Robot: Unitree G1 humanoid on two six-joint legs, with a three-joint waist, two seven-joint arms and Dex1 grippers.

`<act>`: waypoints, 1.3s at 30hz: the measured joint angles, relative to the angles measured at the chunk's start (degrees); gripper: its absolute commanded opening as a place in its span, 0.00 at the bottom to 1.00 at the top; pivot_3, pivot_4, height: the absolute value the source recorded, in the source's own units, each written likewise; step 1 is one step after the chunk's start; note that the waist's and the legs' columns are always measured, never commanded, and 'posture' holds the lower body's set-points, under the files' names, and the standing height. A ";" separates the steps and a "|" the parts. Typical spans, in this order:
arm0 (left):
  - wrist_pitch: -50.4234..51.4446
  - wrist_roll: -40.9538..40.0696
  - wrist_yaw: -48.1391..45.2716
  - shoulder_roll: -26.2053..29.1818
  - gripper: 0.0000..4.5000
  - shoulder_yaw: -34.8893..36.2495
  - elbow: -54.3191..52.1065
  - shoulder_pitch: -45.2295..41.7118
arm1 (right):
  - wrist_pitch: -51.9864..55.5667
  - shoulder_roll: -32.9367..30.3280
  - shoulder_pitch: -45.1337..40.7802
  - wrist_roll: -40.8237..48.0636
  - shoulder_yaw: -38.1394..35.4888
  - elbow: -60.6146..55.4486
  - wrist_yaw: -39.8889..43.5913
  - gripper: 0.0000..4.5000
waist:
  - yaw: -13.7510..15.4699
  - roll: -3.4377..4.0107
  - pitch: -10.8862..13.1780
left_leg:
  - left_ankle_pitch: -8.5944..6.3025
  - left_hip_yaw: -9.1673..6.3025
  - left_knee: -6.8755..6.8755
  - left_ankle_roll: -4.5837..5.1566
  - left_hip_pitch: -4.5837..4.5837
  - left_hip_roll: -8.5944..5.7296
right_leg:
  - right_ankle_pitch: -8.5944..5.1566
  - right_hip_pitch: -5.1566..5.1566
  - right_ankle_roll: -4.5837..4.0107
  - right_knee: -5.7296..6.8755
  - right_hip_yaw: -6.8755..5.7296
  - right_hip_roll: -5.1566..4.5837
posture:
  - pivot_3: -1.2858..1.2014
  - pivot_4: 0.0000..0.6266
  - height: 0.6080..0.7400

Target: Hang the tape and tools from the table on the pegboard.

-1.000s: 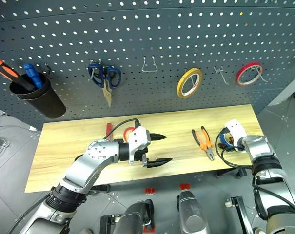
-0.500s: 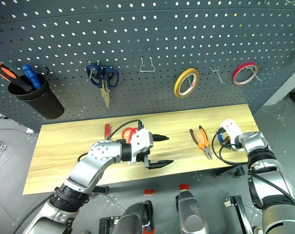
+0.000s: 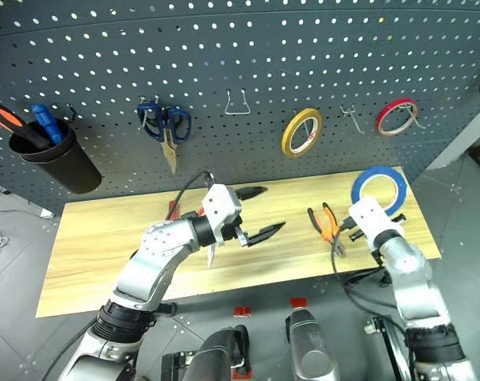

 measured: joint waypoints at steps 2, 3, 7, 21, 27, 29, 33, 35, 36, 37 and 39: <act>0.13 -0.31 0.43 -0.41 1.00 0.02 -0.98 -0.01 | -1.61 1.34 -2.03 -0.84 -0.03 -2.38 -1.71 0.15 | -0.17 -0.01 0.00 | 0.06 0.00 0.02 0.10 0.02 0.01 | 0.18 0.02 -0.07 -0.03 -0.01 0.02 | 0.35 0.43 1.00; 0.28 -0.39 0.42 -0.50 1.00 0.01 -1.31 -0.05 | -1.90 2.13 -3.58 -0.80 -0.06 -2.47 -2.21 0.15 | -0.27 0.00 0.00 | 0.09 0.01 0.02 0.15 0.03 0.02 | 0.24 0.02 -0.12 -0.03 0.00 0.02 | 0.35 0.43 1.00; 0.54 -0.59 0.64 -0.80 1.00 0.13 -2.18 -0.69 | -2.39 4.04 -11.58 1.18 -0.26 1.91 -2.46 0.15 | -0.37 0.00 0.00 | 0.16 0.04 0.02 0.21 0.04 0.02 | 0.35 0.01 -0.20 -0.03 0.00 0.04 | 0.36 0.42 1.00; 0.02 0.06 2.29 2.66 1.00 3.37 -1.21 0.96 | -5.21 6.19 -24.80 12.63 -2.86 26.21 2.30 0.64 | -0.66 0.00 0.00 | 0.15 0.26 -0.01 0.27 -0.02 0.15 | 0.35 -0.08 -0.22 -0.09 0.10 0.06 | 0.36 0.42 1.00; -2.37 0.82 -1.46 12.21 1.00 7.52 2.47 7.01 | 16.40 10.09 -13.47 12.59 -1.16 13.94 0.69 1.00 | -0.68 0.05 -0.02 | 0.15 0.31 -0.02 0.27 -0.02 0.23 | 0.43 -0.22 -0.34 -0.01 0.18 0.08 | 0.36 0.43 1.00; -3.01 0.75 -3.41 14.60 1.00 8.16 3.57 8.57 | 26.68 13.82 -12.70 12.47 -0.33 11.05 -1.56 1.00 | -0.77 0.08 -0.04 | 0.15 0.33 -0.02 0.26 -0.02 0.24 | 0.49 -0.27 -0.41 0.01 0.20 0.08 | 0.36 0.43 1.00; -4.37 0.72 -5.57 16.16 1.00 8.82 5.35 9.02 | 38.39 19.77 -14.43 12.53 0.17 10.97 -5.59 1.00 | -0.57 0.09 -0.05 | 0.15 0.32 -0.03 0.26 -0.09 0.19 | 0.50 -0.38 -0.43 -0.01 0.17 0.04 | 0.36 0.42 1.00; -4.87 0.71 -6.31 16.13 1.00 8.79 5.71 8.89 | 40.53 21.19 -17.07 12.54 -0.20 14.14 -7.49 1.00 | -0.49 0.09 -0.05 | 0.15 0.33 -0.02 0.26 -0.13 0.15 | 0.51 -0.41 -0.42 -0.04 0.18 0.02 | 0.36 0.42 1.00; -4.92 0.72 -6.42 16.10 1.00 8.76 5.85 8.81 | 40.82 21.35 -17.78 12.57 -0.33 15.38 -8.01 1.00 | -0.47 0.09 -0.05 | 0.15 0.33 -0.03 0.26 -0.15 0.13 | 0.51 -0.45 -0.42 -0.03 0.18 0.00 | 0.36 0.42 1.00; -4.92 0.73 -6.44 16.03 1.00 8.75 6.12 8.69 | 41.04 21.44 -18.52 12.62 -0.67 17.04 -8.43 1.00 | -0.45 0.10 -0.05 | 0.15 0.33 -0.03 0.26 -0.18 0.14 | 0.51 -0.50 -0.42 -0.03 0.17 0.01 | 0.36 0.42 1.00; -4.93 0.75 -6.44 15.83 1.00 8.75 6.17 8.60 | 40.88 21.24 -19.61 12.60 -1.26 20.01 -9.10 1.00 | -0.54 0.11 -0.09 | 0.16 0.36 -0.03 0.25 -0.43 0.14 | 0.52 -0.82 -0.42 0.04 0.17 0.02 | 0.36 0.42 1.00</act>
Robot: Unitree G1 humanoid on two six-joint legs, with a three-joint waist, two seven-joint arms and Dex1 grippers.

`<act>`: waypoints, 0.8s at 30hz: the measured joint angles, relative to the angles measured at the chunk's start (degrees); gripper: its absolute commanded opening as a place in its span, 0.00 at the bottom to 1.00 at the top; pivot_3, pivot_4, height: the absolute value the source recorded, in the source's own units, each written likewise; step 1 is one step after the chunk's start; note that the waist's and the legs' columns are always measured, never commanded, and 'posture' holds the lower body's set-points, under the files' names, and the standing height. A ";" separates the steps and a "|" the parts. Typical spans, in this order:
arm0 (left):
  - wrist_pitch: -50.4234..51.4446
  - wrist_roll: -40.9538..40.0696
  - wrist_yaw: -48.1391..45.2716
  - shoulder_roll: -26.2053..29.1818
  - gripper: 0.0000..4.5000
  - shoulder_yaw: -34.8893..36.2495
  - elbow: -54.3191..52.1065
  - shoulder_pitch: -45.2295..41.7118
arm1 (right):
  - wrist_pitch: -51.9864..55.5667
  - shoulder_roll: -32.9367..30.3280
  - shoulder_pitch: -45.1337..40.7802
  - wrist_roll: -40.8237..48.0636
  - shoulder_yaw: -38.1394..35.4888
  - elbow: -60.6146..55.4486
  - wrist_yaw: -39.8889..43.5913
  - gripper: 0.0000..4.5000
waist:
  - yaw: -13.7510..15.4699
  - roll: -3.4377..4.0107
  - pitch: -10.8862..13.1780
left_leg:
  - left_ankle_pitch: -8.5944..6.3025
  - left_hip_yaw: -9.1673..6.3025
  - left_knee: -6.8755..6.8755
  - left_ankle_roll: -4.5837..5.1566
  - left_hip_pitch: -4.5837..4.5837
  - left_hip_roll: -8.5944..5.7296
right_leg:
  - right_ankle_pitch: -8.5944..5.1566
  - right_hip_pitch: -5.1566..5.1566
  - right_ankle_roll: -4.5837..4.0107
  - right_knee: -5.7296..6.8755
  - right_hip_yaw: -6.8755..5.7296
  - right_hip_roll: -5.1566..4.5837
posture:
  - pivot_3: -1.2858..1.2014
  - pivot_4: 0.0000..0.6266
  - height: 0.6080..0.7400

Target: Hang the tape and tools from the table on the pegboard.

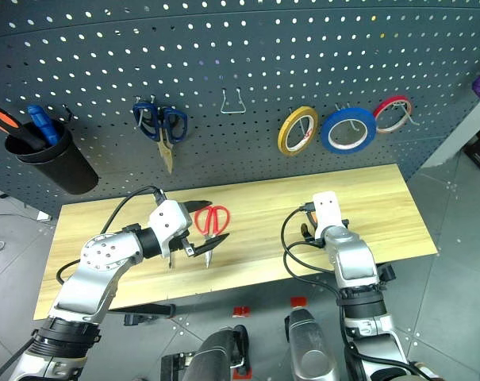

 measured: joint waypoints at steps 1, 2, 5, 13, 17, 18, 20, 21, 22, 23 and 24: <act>0.00 0.02 0.01 -0.21 1.00 -0.02 0.00 -0.06 | -0.58 -0.45 -0.65 -0.04 0.00 2.04 -0.14 1.00 | -0.13 0.01 -0.01 | 0.01 0.02 0.01 0.00 -0.10 0.00 | 0.00 -0.11 0.00 0.05 0.01 0.00 | 0.37 0.42 1.00; -0.01 0.03 0.00 -0.43 1.00 -0.09 0.00 -0.05 | -1.18 -0.99 -1.20 -0.12 0.02 4.05 -0.28 1.00 | -0.33 0.01 -0.01 | 0.02 0.04 0.02 -0.01 -0.16 0.00 | 0.01 -0.16 0.00 0.08 0.00 0.00 | 0.37 0.42 1.00; -0.01 0.08 0.01 -0.51 1.00 -0.14 0.00 -0.04 | -3.52 -2.32 -2.35 -0.26 0.16 7.40 -0.16 1.00 | -1.23 0.01 -0.01 | 0.02 0.06 0.02 0.01 -0.20 0.01 | 0.01 -0.17 0.00 0.09 0.00 0.01 | 0.37 0.41 1.00; -0.01 0.17 0.02 -0.92 1.00 -0.39 -0.09 0.19 | -7.98 -4.08 -7.40 0.60 0.44 18.81 2.66 1.00 | -2.78 0.03 -0.07 | 0.03 0.12 0.03 0.04 -0.20 0.03 | 0.02 -0.18 0.01 0.14 0.03 0.04 | 0.37 0.41 1.00; -0.02 0.25 0.03 -1.05 1.00 -0.54 -0.10 0.16 | -12.48 -5.51 -12.24 1.21 0.23 27.59 4.89 1.00 | -3.00 0.03 -0.11 | 0.03 0.14 0.06 0.04 -0.20 0.02 | 0.02 -0.17 0.02 0.16 0.02 0.04 | 0.37 0.42 1.00; -0.02 0.30 0.03 -1.07 1.00 -0.58 -0.08 0.16 | -13.86 -5.85 -13.49 1.20 0.26 30.00 5.27 1.00 | -3.01 0.03 -0.11 | 0.03 0.14 0.06 0.05 -0.20 0.02 | 0.02 -0.17 0.02 0.17 0.01 0.04 | 0.37 0.42 1.00; -0.02 0.34 0.03 -1.12 1.00 -0.76 -0.07 0.12 | -15.71 -6.21 -15.16 1.18 0.27 33.23 5.74 1.00 | -3.04 0.02 -0.12 | 0.03 0.15 0.07 0.05 -0.20 0.03 | 0.02 -0.17 0.02 0.19 0.02 0.04 | 0.37 0.42 1.00; -0.03 0.34 0.02 -1.15 1.00 -0.98 -0.08 0.06 | -16.01 -6.35 -15.76 1.18 0.26 34.31 6.11 1.00 | -3.04 0.03 -0.12 | 0.04 0.16 0.07 0.04 -0.20 0.02 | 0.02 -0.17 0.02 0.19 0.03 0.04 | 0.37 0.42 1.00; -0.03 0.35 0.02 -1.22 1.00 -1.05 -0.08 0.06 | -16.28 -6.50 -16.61 1.21 0.27 35.78 6.63 1.00 | -3.06 0.01 -0.14 | 0.04 0.16 0.09 0.04 -0.19 0.03 | 0.02 -0.17 0.02 0.22 0.03 0.04 | 0.37 0.42 1.00; -0.03 0.35 0.02 -1.28 1.00 -1.08 -0.07 0.05 | -16.17 -6.56 -17.41 1.29 0.16 37.02 6.93 1.00 | -3.08 0.01 -0.16 | 0.04 0.16 0.09 0.04 -0.19 0.03 | 0.02 -0.17 0.02 0.22 0.03 0.04 | 0.37 0.42 1.00; -0.03 0.35 0.02 -1.31 1.00 -1.13 -0.07 0.02 | -15.73 -6.61 -18.09 1.54 -0.11 38.08 7.16 1.00 | -3.09 0.01 -0.21 | 0.04 0.16 0.10 0.04 -0.19 0.03 | 0.02 -0.17 0.01 0.23 0.04 0.04 | 0.37 0.42 1.00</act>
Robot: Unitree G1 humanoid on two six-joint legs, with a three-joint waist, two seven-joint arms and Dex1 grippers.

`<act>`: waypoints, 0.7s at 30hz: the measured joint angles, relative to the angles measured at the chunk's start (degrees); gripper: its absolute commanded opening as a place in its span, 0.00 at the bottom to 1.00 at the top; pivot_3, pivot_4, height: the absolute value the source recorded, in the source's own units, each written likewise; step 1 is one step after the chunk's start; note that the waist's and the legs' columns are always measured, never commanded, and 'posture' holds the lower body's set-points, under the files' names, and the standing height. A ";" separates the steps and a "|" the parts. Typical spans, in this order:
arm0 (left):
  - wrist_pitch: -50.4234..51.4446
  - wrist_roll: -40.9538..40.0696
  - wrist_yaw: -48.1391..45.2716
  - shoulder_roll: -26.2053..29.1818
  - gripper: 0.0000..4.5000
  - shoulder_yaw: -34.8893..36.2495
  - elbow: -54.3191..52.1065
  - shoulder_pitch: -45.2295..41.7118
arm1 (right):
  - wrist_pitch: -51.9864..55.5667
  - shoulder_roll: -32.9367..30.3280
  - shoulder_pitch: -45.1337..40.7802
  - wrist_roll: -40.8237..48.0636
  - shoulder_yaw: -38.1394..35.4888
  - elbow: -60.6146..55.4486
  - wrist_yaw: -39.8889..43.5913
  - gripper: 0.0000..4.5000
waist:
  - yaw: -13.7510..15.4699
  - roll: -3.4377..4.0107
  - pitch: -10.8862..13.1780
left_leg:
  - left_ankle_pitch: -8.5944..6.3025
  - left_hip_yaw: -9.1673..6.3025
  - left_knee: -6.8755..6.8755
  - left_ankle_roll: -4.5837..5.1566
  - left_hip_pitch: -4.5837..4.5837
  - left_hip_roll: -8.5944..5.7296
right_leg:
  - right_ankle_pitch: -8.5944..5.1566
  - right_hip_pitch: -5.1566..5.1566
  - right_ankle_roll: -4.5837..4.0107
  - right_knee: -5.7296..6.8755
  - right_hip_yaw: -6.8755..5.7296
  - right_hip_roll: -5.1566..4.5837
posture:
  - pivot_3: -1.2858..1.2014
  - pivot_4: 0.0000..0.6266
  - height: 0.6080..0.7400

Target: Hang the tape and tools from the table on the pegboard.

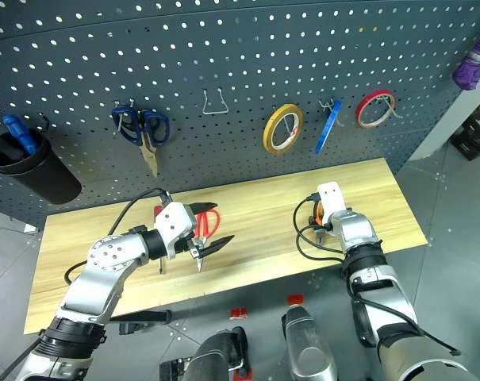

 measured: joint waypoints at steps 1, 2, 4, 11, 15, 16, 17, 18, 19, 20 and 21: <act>0.00 0.00 0.00 0.00 1.00 -0.03 0.01 -0.01 | 0.65 0.02 -0.71 0.75 -0.85 1.24 0.03 1.00 | 0.00 0.00 -0.08 | 0.00 -0.01 0.01 0.00 0.00 0.01 | 0.00 0.00 0.00 0.02 -0.01 0.00 | 0.37 0.42 1.00; 0.00 0.01 0.00 0.00 1.00 -0.03 0.01 -0.05 | 1.80 0.06 -1.61 1.34 -1.82 2.34 0.00 1.00 | 0.00 0.01 -0.13 | 0.00 0.00 0.01 0.00 0.00 0.00 | 0.00 0.00 0.00 0.05 0.00 0.00 | 0.37 0.41 1.00; -0.01 0.01 0.00 -0.02 1.00 -0.06 0.02 -0.11 | 3.60 0.24 -2.39 2.05 -3.01 2.83 -0.15 0.91 | 0.00 -0.01 -0.20 | 0.00 -0.01 0.01 0.00 0.00 0.00 | 0.00 0.00 0.00 0.08 0.00 0.00 | 0.37 0.41 1.00; 0.06 -0.10 0.19 -0.31 1.00 -0.04 0.02 0.32 | 6.61 1.74 -0.54 3.08 -1.32 -1.84 1.66 0.58 | -0.33 -0.02 -0.46 | 0.00 -0.01 0.01 0.01 0.01 0.01 | 0.00 -0.01 0.00 0.12 0.00 0.00 | 0.37 0.41 1.00; -0.24 -0.36 2.30 -1.74 1.00 1.33 -0.02 2.29 | 4.31 1.72 4.85 2.88 4.70 -10.01 6.78 0.58 | -0.83 -0.01 -0.45 | 0.00 -0.01 0.01 0.00 0.00 0.00 | 0.00 -0.07 0.00 0.16 0.02 0.00 | 0.37 0.41 1.00; -0.39 -0.64 2.60 -2.01 1.00 1.92 -0.03 2.77 | 3.72 1.53 6.51 2.81 6.07 -12.85 7.75 0.58 | -0.89 0.00 -0.45 | 0.00 -0.01 0.00 0.00 -0.02 -0.01 | 0.00 -0.10 0.00 0.19 0.03 -0.01 | 0.37 0.41 1.00; -0.72 -1.43 2.86 -2.26 1.00 3.00 -0.14 3.57 | 3.34 1.22 8.72 2.88 7.35 -17.13 8.89 0.58 | -1.02 -0.01 -0.45 | 0.00 -0.01 0.01 0.00 -0.09 -0.01 | 0.00 -0.17 0.00 0.22 0.04 -0.01 | 0.37 0.41 1.00; -1.12 -2.01 3.18 -2.37 1.00 4.14 -0.51 4.47 | 3.17 0.89 10.52 3.04 8.16 -21.58 9.48 0.58 | -1.15 0.00 -0.45 | 0.00 -0.01 0.03 0.00 -0.17 0.00 | 0.00 -0.26 0.00 0.24 0.05 -0.01 | 0.37 0.42 1.00; -1.19 -2.95 3.50 -2.45 1.00 5.15 -1.03 5.35 | 3.13 0.80 12.24 3.20 8.23 -25.57 9.76 0.58 | -1.22 0.00 -0.45 | 0.00 -0.02 0.03 0.00 -0.21 0.00 | 0.00 -0.30 0.00 0.25 0.04 -0.01 | 0.37 0.42 1.00; -1.06 -4.28 3.71 -2.49 1.00 6.57 -2.07 6.62 | 2.85 0.62 14.67 3.44 8.31 -31.55 10.12 0.58 | -1.24 0.00 -0.45 | 0.00 -0.02 0.02 0.00 -0.27 0.01 | 0.00 -0.38 0.00 0.27 0.04 -0.01 | 0.37 0.42 1.00; -0.65 -5.62 3.82 -2.50 1.00 7.85 -2.99 7.71 | 2.26 0.54 16.63 3.62 8.65 -36.60 10.40 0.58 | -1.23 -0.01 -0.45 | 0.00 -0.02 0.02 0.00 -0.27 0.01 | 0.00 -0.40 0.00 0.32 0.04 -0.01 | 0.37 0.43 1.00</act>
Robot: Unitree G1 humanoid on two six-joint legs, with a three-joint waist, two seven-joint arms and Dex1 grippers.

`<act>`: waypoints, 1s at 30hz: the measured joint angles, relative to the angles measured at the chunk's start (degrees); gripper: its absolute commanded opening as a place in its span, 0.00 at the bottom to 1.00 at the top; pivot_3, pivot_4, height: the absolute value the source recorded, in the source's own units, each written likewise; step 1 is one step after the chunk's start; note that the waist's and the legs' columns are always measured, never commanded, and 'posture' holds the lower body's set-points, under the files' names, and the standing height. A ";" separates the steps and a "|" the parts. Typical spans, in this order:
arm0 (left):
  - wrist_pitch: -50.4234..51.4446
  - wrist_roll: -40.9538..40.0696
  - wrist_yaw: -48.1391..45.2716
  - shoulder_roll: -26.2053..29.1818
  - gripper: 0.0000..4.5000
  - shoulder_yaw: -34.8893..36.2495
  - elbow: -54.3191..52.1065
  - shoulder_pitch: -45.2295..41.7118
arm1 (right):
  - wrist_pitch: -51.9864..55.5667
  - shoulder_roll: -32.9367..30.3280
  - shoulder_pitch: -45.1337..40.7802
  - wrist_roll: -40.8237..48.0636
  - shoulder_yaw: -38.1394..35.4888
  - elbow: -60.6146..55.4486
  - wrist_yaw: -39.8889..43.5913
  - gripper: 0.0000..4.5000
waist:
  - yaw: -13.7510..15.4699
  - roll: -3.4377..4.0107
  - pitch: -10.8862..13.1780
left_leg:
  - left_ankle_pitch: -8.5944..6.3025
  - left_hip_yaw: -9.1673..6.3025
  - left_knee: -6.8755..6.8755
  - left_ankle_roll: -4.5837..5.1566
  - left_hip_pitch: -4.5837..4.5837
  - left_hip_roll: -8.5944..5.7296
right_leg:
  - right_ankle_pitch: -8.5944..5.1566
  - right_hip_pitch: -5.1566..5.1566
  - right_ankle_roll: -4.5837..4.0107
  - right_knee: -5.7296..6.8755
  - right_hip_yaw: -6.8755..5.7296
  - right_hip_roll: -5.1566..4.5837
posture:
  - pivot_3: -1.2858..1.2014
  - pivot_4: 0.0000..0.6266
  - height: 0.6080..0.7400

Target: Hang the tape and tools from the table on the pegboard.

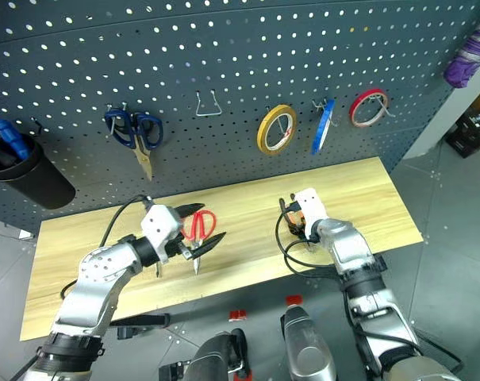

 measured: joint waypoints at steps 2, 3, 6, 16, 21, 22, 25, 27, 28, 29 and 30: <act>1.57 -2.34 0.47 -0.04 1.00 1.99 -2.04 1.67 | -2.59 0.29 3.47 -0.03 1.35 -8.94 -0.07 0.58 | 0.09 0.00 0.00 | -0.01 0.00 0.00 0.01 0.00 0.00 | 0.00 -0.02 0.00 0.01 0.00 0.00 | 0.38 0.44 1.00; 2.99 -3.83 1.29 -0.29 1.00 3.32 -3.61 2.87 | -5.04 0.71 6.02 -0.29 2.37 -14.51 -0.55 0.58 | 0.14 0.00 0.00 | -0.01 0.00 -0.01 0.01 -0.02 0.01 | 0.00 -0.06 0.00 0.03 0.00 0.00 | 0.38 0.44 1.00; 6.85 -8.63 3.66 -1.60 1.00 7.35 -6.78 5.14 | -12.58 4.16 8.75 -1.56 5.03 -24.33 -3.84 0.58 | 0.15 0.00 0.01 | -0.01 0.04 -0.01 0.00 -0.02 0.02 | -0.01 -0.10 0.00 0.01 0.03 0.01 | 0.38 0.45 1.00; 17.77 -14.53 13.72 -2.24 1.00 11.64 -16.73 1.56 | -35.49 12.75 -15.56 -6.03 4.02 -10.83 -12.68 0.58 | 2.73 -0.04 0.11 | 0.02 0.07 0.06 -0.04 0.02 0.00 | 0.00 -0.18 -0.01 0.22 0.02 0.00 | 0.41 0.52 1.00; 23.73 -16.01 17.32 -2.20 1.00 11.19 -20.25 -0.15 | -44.73 15.33 -26.20 -6.44 1.91 4.34 -16.13 0.58 | 3.18 -0.01 0.31 | 0.03 0.12 0.06 -0.04 0.01 -0.01 | 0.01 -0.24 -0.02 0.27 0.03 0.00 | 0.42 0.55 1.00; 24.72 -16.03 17.70 -2.20 1.00 10.78 -20.91 -0.51 | -46.38 15.72 -28.01 -6.66 1.45 7.07 -16.80 0.58 | 3.23 -0.02 0.36 | 0.03 0.13 0.06 -0.05 0.00 0.00 | 0.01 -0.26 -0.03 0.27 0.03 0.00 | 0.42 0.56 1.00; 27.41 -16.29 19.06 -2.23 1.00 9.90 -22.31 -2.44 | -51.51 17.08 -32.75 -6.91 0.81 14.73 -18.42 0.58 | 3.35 -0.02 0.61 | 0.09 0.14 0.04 -0.15 0.00 0.02 | 0.01 -0.30 -0.04 0.31 0.01 0.00 | 0.43 0.57 1.00; 28.95 -16.73 20.20 -2.33 1.00 9.55 -23.35 -3.79 | -56.12 17.44 -35.48 -7.40 0.50 20.64 -19.24 0.57 | 3.50 -0.08 0.87 | 0.16 0.17 0.04 -0.26 0.01 0.03 | 0.01 -0.30 -0.04 0.32 0.00 0.00 | 0.43 0.58 1.00; 29.78 -16.93 20.68 -2.34 1.00 9.19 -23.58 -4.51 | -58.31 17.46 -36.88 -7.56 0.41 24.20 -19.71 0.57 | 3.62 -0.13 1.00 | 0.16 0.20 0.05 -0.26 0.01 0.03 | 0.01 -0.30 -0.04 0.32 0.01 0.00 | 0.44 0.58 1.00; 30.36 -17.05 21.17 -2.39 1.00 8.99 -23.78 -4.93 | -60.10 17.52 -37.86 -7.77 0.39 27.23 -20.07 0.57 | 3.71 -0.19 1.07 | 0.17 0.21 0.05 -0.27 0.02 0.04 | 0.02 -0.31 -0.04 0.33 0.01 0.00 | 0.44 0.58 1.00; 30.97 -17.07 21.36 -2.38 1.00 8.97 -23.80 -5.29 | -61.79 17.56 -38.45 -7.89 0.37 29.95 -20.21 0.57 | 3.87 -0.21 1.15 | 0.17 0.21 0.05 -0.28 0.01 0.06 | 0.02 -0.32 -0.04 0.32 0.00 0.01 | 0.44 0.58 1.00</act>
